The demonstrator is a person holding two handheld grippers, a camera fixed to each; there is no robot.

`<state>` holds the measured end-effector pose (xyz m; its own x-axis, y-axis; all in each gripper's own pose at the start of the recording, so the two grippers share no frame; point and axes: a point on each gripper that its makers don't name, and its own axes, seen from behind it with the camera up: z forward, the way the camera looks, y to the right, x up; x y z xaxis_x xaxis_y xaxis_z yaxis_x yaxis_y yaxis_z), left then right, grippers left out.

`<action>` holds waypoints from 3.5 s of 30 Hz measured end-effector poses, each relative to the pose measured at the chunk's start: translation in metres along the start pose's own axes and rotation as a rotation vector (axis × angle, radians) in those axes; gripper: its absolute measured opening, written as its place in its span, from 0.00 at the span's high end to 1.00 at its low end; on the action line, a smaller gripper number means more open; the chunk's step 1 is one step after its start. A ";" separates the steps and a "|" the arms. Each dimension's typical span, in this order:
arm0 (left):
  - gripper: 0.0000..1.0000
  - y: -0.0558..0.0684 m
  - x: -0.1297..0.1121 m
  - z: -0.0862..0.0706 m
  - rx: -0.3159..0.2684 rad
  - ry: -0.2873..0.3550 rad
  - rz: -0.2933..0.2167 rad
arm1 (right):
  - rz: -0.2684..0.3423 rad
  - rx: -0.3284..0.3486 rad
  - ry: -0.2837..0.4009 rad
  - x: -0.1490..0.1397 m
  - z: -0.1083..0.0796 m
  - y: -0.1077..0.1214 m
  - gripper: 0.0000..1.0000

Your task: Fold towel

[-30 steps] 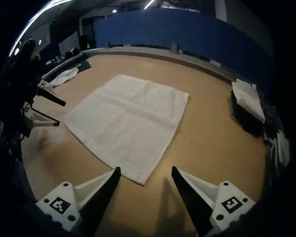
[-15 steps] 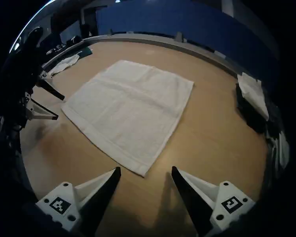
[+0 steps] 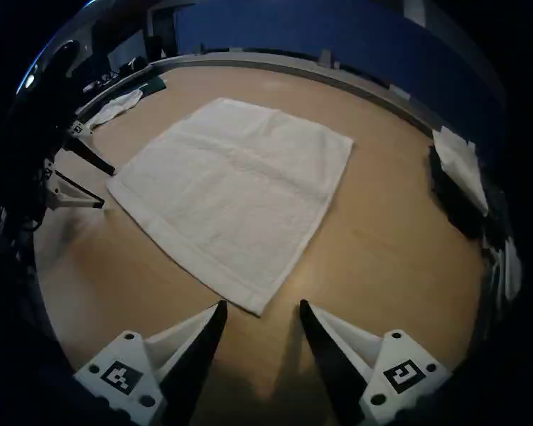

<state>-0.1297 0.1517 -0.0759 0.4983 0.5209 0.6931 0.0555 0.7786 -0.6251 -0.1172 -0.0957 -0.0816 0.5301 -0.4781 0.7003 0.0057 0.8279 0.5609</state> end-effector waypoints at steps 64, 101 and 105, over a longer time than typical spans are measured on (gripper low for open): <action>0.92 -0.011 -0.001 -0.001 0.049 0.016 0.016 | 0.025 0.008 -0.001 0.001 0.002 -0.004 0.99; 0.93 0.001 0.012 -0.030 0.051 0.063 -0.034 | 0.043 0.012 0.066 0.017 -0.031 -0.009 0.99; 0.93 0.005 0.016 -0.040 0.054 0.075 -0.045 | 0.046 0.012 0.084 0.023 -0.041 -0.010 0.99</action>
<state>-0.0867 0.1493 -0.0826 0.5599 0.4588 0.6899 0.0337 0.8194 -0.5722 -0.0704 -0.1030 -0.0894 0.5986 -0.4132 0.6862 -0.0300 0.8445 0.5347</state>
